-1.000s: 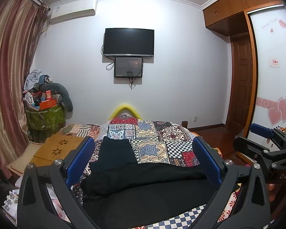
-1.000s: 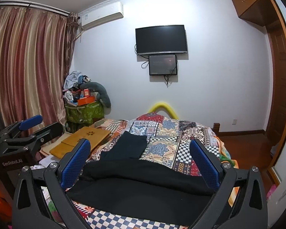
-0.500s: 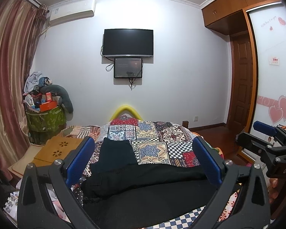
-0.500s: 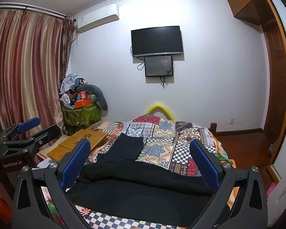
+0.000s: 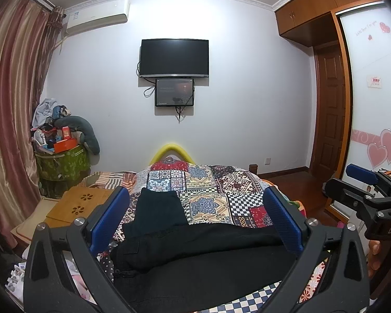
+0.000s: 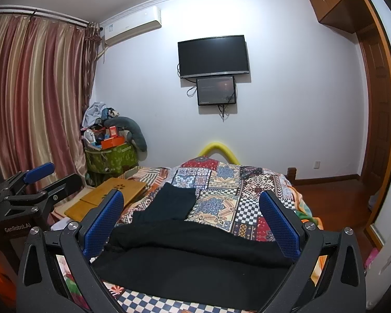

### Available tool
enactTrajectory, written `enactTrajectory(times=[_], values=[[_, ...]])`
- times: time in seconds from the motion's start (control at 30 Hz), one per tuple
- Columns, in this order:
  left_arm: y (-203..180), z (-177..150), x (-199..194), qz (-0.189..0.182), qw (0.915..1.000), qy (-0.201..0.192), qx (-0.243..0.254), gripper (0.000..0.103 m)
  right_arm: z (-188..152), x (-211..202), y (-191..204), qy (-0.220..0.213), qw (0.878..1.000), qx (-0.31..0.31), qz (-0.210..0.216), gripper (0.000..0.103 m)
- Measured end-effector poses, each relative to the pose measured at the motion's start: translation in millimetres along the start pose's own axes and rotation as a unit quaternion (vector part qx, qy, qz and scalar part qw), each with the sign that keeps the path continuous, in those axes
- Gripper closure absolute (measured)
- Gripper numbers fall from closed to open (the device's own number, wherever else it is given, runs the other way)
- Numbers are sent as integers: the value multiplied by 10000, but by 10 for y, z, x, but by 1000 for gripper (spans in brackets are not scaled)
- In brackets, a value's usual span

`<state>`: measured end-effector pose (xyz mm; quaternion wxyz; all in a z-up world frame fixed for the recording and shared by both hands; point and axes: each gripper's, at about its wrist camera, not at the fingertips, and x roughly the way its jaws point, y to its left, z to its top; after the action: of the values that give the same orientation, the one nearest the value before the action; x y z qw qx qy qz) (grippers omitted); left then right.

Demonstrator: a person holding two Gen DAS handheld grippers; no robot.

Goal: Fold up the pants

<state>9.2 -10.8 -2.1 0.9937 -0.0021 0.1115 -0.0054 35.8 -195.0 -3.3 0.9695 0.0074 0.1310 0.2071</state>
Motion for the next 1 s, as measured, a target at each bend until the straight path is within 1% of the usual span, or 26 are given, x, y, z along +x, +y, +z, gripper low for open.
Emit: enactTrajectory(times=[0.83, 1.0], values=[[47, -7, 23, -50, 10000, 2, -69, 0, 14, 3, 2, 24, 10000, 66, -3, 0], [54, -31, 94, -30, 10000, 17, 9, 0, 14, 74, -25, 59, 9999, 76, -35, 0]])
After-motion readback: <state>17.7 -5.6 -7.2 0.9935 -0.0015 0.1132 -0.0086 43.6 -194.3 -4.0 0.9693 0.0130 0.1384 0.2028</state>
